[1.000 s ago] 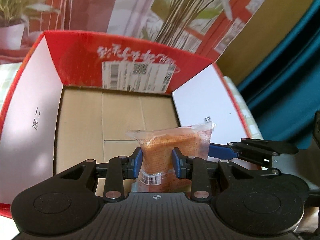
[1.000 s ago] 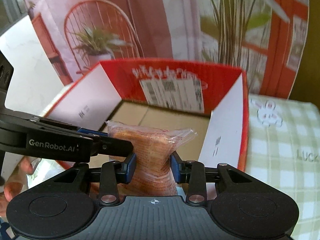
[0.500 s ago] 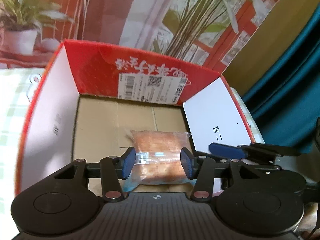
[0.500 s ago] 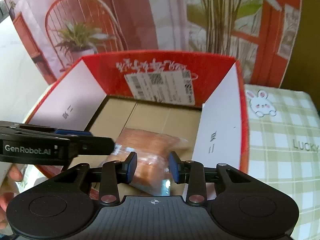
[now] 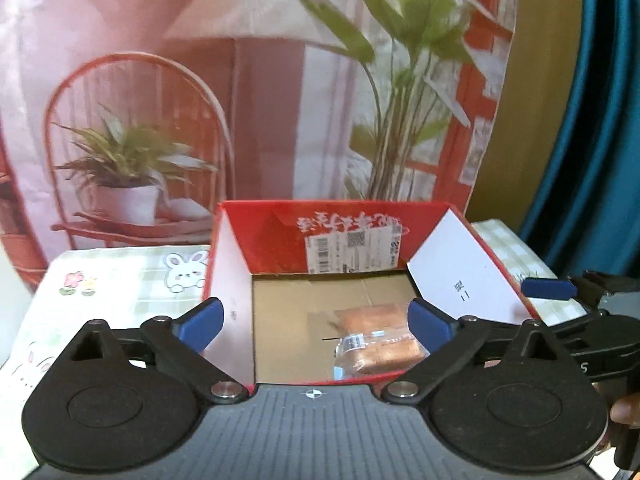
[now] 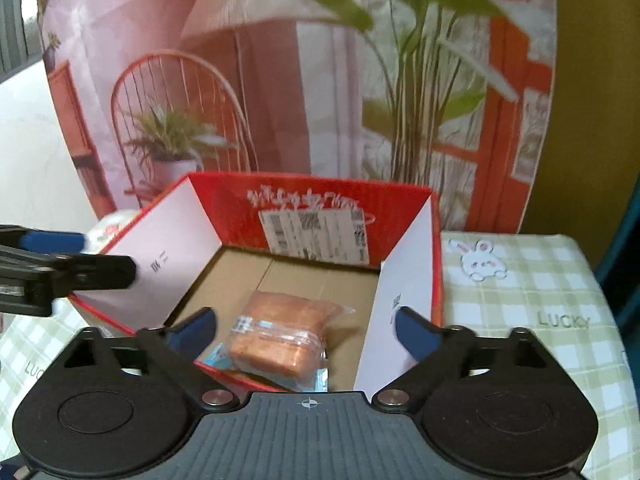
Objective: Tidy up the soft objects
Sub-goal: 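Open the right tool to drop the bread loaf into the box, then reach the right tool to the blue snack bag and grasp it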
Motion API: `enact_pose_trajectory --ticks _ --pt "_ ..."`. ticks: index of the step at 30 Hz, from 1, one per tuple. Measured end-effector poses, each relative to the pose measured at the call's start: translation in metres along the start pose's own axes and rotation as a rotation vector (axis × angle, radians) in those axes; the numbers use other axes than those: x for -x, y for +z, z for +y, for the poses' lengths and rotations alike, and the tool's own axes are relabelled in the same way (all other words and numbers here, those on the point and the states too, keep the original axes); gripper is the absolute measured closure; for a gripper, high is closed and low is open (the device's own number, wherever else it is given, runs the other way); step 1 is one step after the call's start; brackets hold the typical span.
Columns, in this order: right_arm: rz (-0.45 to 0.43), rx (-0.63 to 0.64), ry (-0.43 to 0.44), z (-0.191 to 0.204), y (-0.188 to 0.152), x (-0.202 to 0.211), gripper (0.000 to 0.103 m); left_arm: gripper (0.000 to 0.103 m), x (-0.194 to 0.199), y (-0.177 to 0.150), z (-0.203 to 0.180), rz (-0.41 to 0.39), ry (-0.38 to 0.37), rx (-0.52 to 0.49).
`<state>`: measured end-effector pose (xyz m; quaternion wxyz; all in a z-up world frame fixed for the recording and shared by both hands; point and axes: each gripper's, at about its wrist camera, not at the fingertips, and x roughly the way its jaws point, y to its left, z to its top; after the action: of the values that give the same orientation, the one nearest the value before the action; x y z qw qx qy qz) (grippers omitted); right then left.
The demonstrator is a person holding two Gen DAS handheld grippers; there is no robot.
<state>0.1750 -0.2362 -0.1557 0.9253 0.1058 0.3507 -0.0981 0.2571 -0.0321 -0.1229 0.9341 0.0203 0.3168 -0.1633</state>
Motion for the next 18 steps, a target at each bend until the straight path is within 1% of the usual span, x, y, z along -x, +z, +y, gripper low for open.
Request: enact_pose_trajectory --ticks 1,3,5,8,10,13,18 --pt "-0.008 0.002 -0.003 0.001 -0.002 0.003 0.0 0.003 0.004 -0.001 0.001 0.001 0.002 0.014" --pt "-0.028 0.006 -0.013 0.005 -0.006 0.011 0.0 0.002 0.013 -0.004 0.003 -0.003 -0.001 0.039" --pt "-0.047 0.006 -0.015 0.008 -0.01 0.02 0.0 0.0 0.025 -0.01 0.004 -0.025 0.001 0.047" --pt "-0.082 0.001 -0.02 0.011 -0.018 0.033 0.0 0.0 0.04 -0.02 0.003 -0.057 0.029 0.054" --pt "-0.086 -0.001 -0.031 0.014 -0.023 0.04 0.0 0.0 0.051 -0.026 0.003 -0.088 0.044 0.055" --pt "-0.111 0.016 -0.031 0.019 -0.033 0.052 0.0 0.0 0.067 -0.038 0.004 -0.157 0.049 0.063" --pt "-0.13 0.009 -0.04 0.026 -0.05 0.066 0.0 0.0 0.079 -0.049 0.002 -0.171 0.049 0.072"
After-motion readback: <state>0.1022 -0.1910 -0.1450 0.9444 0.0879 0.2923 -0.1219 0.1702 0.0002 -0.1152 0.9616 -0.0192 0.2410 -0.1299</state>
